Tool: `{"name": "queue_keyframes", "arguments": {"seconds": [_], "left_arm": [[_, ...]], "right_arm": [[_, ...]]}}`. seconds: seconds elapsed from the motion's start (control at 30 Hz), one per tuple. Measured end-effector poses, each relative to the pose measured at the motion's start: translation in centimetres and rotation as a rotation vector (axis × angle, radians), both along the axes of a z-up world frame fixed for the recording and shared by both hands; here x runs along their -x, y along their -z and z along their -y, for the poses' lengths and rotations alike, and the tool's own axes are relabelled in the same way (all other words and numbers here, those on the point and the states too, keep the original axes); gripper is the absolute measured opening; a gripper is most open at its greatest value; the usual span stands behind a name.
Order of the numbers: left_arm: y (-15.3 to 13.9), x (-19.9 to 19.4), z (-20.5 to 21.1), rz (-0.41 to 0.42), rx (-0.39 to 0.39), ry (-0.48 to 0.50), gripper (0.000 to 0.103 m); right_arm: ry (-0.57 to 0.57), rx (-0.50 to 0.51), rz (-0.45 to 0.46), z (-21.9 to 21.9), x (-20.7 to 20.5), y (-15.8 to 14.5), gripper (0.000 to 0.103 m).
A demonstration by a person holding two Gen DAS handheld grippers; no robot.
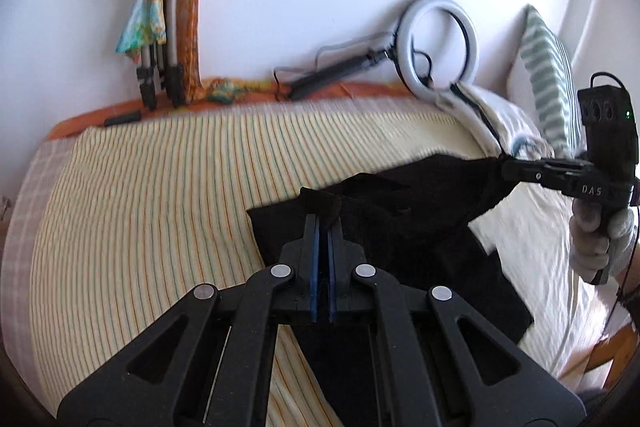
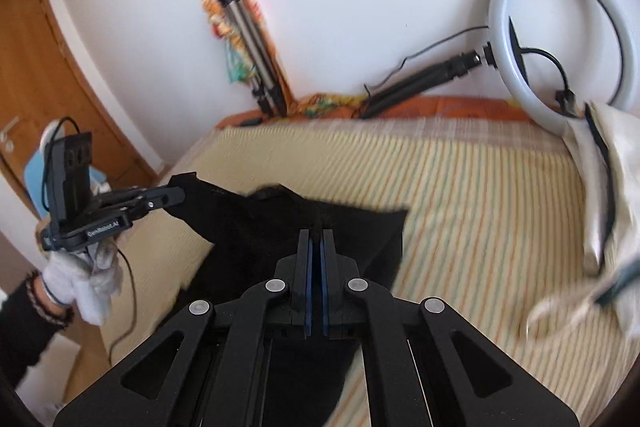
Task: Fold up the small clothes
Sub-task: 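Lift the collar end with both grippers and fold it over toward the hem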
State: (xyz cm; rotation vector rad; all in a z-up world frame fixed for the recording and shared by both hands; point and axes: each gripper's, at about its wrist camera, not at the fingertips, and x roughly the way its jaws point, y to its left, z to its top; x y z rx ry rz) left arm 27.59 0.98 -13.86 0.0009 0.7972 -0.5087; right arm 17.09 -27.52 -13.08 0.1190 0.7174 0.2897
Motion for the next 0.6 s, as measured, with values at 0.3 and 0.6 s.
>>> {"name": "queue_keyframes", "arguments": {"seconds": [0.3, 0.6], "left_arm": [[1.9, 7.4, -0.1, 0.033, -0.048, -0.004, 0.001], [3.7, 12.2, -1.2, 0.054, -0.122, 0.030, 0.001]], "right_arm": [[0.025, 0.057, 0.043, -1.3, 6.7, 1.8, 0.002], [-0.047, 0.190, 0.143, -3.6, 12.7, 3.3, 0.003]]}}
